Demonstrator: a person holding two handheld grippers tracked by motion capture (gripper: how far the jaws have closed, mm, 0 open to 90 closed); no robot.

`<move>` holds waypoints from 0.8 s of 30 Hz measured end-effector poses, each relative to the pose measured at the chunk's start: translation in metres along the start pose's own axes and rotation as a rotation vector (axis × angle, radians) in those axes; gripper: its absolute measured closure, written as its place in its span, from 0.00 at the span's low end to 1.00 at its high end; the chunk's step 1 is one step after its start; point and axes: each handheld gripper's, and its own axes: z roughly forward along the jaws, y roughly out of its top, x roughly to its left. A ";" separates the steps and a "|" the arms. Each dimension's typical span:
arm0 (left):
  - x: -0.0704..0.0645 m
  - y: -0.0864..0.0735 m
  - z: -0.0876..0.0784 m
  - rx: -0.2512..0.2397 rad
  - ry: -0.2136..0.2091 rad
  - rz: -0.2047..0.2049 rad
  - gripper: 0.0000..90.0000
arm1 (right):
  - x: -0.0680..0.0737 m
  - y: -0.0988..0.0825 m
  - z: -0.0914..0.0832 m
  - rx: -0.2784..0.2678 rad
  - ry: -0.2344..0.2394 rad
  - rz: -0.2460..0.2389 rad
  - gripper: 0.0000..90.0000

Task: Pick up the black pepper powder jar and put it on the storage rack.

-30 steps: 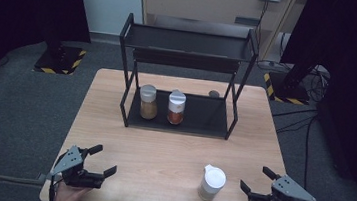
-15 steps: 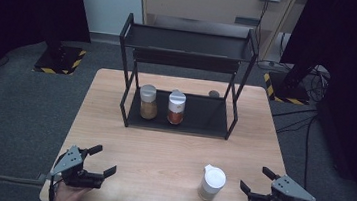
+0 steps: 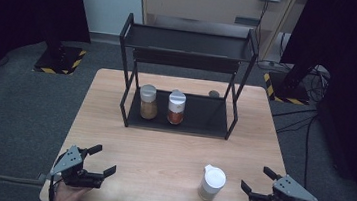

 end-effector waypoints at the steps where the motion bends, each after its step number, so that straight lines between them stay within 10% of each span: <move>1: 0.000 0.000 0.000 0.000 -0.001 0.001 0.06 | 0.000 0.000 -0.001 -0.002 0.000 0.000 0.07; 24: 0.000 0.001 0.001 0.014 0.005 -0.001 0.05 | 0.012 0.045 -0.020 -0.005 0.082 0.005 0.07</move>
